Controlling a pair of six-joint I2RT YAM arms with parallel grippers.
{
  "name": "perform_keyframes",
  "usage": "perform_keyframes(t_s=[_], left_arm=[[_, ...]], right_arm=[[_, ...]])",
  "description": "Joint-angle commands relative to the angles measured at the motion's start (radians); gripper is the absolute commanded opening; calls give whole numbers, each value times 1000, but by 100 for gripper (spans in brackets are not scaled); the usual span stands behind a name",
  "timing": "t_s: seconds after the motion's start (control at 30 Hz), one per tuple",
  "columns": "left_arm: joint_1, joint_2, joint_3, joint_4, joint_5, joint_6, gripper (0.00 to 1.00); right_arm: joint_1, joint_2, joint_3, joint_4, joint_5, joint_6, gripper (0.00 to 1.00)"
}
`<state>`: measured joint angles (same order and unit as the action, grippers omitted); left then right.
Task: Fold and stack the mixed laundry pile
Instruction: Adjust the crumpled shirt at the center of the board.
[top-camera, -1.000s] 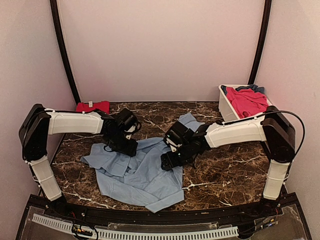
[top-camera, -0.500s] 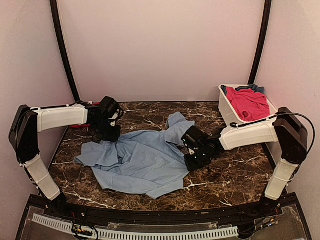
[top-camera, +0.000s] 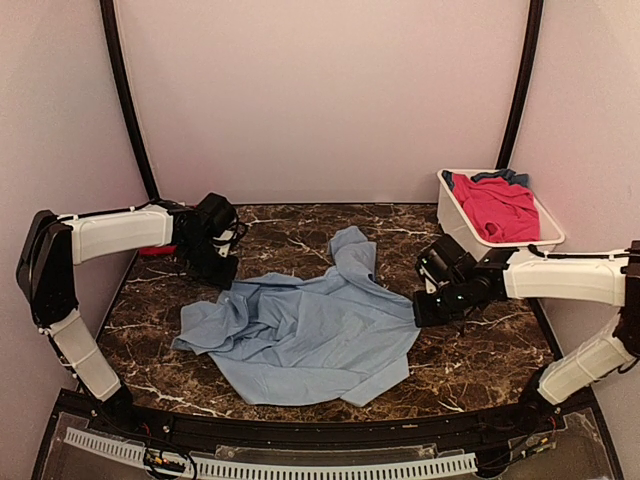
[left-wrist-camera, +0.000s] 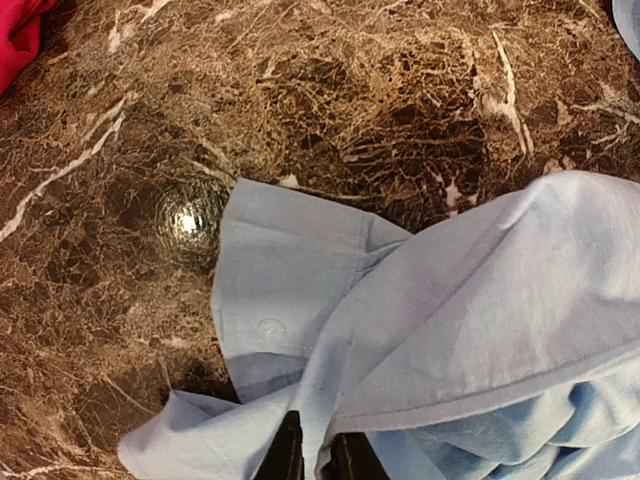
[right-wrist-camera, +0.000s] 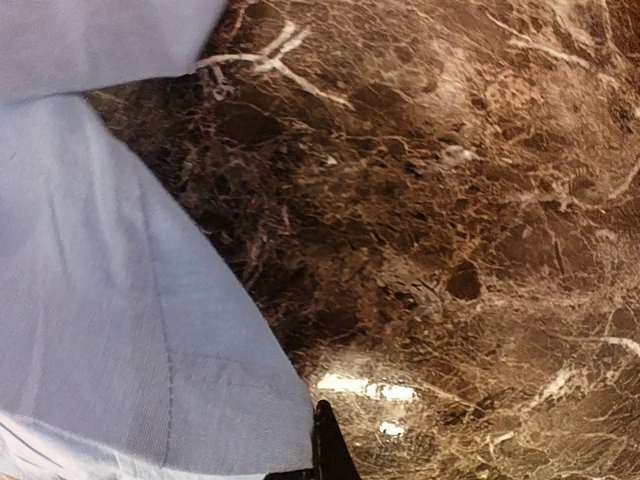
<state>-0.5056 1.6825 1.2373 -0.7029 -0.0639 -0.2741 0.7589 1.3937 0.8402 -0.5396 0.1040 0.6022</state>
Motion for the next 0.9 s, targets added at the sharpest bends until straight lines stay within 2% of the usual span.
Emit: perform_keyframes(t_s=[0.0, 0.07, 0.1, 0.13, 0.17, 0.2, 0.23, 0.27, 0.37, 0.47, 0.63, 0.87], left_arm=[[10, -49, -5, -72, 7, 89, 11], [10, -41, -7, -53, 71, 105, 11], [9, -40, -9, -36, 119, 107, 12], [6, -39, -12, -26, 142, 112, 14], [4, -39, -19, -7, 175, 114, 14], [2, -36, -21, -1, 185, 116, 15], [0, -29, -23, 6, 196, 118, 15], [-4, -24, -23, 5, 198, 126, 16], [-13, -5, -12, -3, 197, 132, 17], [-24, -1, -9, 1, 202, 136, 17], [-31, 0, -4, 4, 201, 135, 18], [-34, 0, -5, 17, 210, 138, 18]], right_arm=[[-30, -10, -55, -28, -27, -25, 0], [-30, 28, -50, 6, -115, -73, 0], [-30, 46, -34, 17, -171, -98, 5], [-31, 56, -18, 32, -231, -118, 26], [-32, 52, -1, 45, -271, -125, 54], [-30, 33, 17, 53, -288, -122, 70], [-30, -2, 43, 66, -301, -125, 79], [-32, -20, 59, 77, -308, -130, 83], [-58, -56, 171, 83, -337, -167, 88], [-98, 3, 291, 91, -345, -199, 89], [-153, 269, 580, -2, -234, -255, 85], [-180, 575, 892, -29, -207, -334, 82]])
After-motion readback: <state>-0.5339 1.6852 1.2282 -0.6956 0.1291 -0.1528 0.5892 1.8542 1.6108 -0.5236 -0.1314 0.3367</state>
